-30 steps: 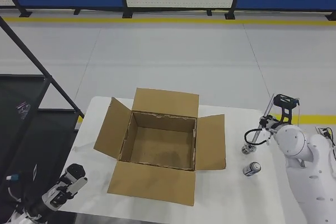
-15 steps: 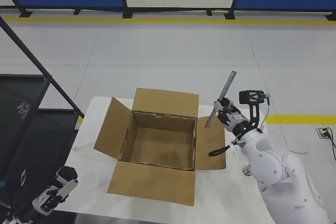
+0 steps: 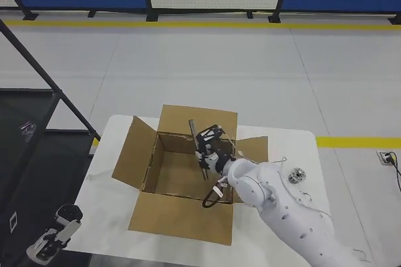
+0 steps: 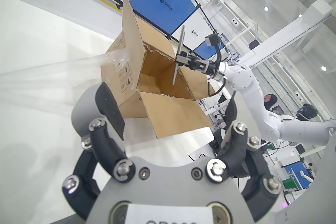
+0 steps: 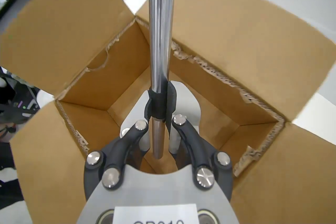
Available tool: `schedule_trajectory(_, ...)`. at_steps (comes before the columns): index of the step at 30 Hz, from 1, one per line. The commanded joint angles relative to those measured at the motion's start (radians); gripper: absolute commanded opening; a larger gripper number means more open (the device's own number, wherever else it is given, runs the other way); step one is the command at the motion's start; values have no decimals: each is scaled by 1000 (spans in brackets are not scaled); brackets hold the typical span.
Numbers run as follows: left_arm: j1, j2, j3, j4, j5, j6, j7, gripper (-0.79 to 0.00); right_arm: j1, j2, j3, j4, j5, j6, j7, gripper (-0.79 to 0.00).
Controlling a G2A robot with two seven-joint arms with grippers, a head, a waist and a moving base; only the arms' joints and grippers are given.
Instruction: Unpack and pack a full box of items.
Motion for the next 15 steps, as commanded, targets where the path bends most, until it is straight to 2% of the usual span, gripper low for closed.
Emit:
schedule_trajectory(1,6,-1,-3,1,-3,-5,1,0,42,-24,-57,82,2,-9,19,-785)
schedule_trajectory(8,16,-3,-9,4,-10,-13,4,0,151,-122,-211,329,0,-9,72,-785)
schedule_trajectory(15,17,-3,-15,13,-20,-21,-2,0,217,-216,-296,523,18,-18,109,-785)
